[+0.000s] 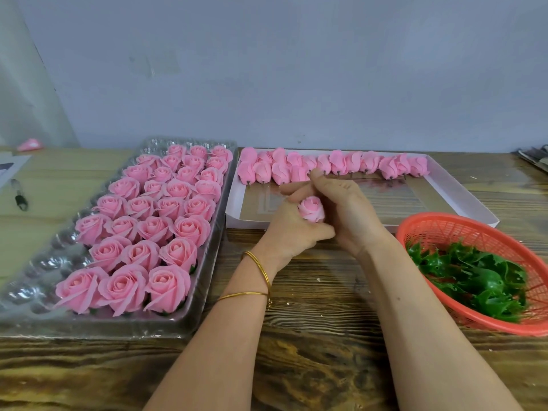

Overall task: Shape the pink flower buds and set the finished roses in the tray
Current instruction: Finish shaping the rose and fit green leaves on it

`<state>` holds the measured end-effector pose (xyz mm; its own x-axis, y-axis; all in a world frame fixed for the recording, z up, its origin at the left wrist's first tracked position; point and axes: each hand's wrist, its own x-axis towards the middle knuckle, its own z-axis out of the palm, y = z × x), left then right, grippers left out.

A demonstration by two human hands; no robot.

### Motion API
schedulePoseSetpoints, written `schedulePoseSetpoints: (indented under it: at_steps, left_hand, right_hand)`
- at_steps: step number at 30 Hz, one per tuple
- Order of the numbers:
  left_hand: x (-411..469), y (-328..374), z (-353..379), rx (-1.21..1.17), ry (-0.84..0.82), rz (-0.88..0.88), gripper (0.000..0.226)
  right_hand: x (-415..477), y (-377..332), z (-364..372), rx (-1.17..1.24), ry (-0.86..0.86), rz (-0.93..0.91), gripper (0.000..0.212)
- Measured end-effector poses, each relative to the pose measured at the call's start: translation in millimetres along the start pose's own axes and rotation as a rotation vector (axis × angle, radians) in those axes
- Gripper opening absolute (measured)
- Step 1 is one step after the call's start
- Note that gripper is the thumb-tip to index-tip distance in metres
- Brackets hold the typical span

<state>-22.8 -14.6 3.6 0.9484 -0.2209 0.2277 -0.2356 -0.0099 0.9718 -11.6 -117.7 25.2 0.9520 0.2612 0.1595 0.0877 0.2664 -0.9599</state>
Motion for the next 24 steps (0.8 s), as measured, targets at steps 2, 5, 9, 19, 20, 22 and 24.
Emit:
schedulePoseSetpoints:
  at_steps: [2, 5, 9, 19, 20, 22, 24]
  left_hand:
    - [-0.9, 1.4, 0.1, -0.02, -0.027, -0.03, 0.032]
    - [-0.7, -0.1, -2.2, -0.035, -0.055, -0.055, 0.035]
    - [0.6, -3.6, -4.5, -0.09, -0.077, -0.105, 0.041]
    - [1.3, -2.2, -3.6, -0.176, -0.044, -0.17, 0.03]
    - [1.3, -1.8, -3.6, -0.183, -0.043, -0.168, 0.032]
    - [1.1, -1.0, -3.7, -0.195, -0.046, -0.164, 0.033]
    - [0.9, -0.3, -3.7, -0.207, -0.048, -0.165, 0.035]
  right_hand:
    - [-0.4, 0.7, -0.1, -0.031, -0.033, 0.01, 0.043]
    - [-1.1, -0.1, 0.4, -0.055, -0.06, 0.026, 0.045]
    - [-1.8, -0.8, 2.1, -0.068, -0.085, 0.041, 0.047]
    - [-2.0, 0.2, 6.2, -0.18, -0.108, 0.071, 0.05]
    - [-1.9, 0.3, 6.2, -0.191, -0.111, 0.071, 0.051]
    - [-1.9, 0.3, 5.6, -0.207, -0.114, 0.077, 0.054]
    - [-2.1, 1.1, 4.1, -0.204, -0.117, 0.089, 0.055]
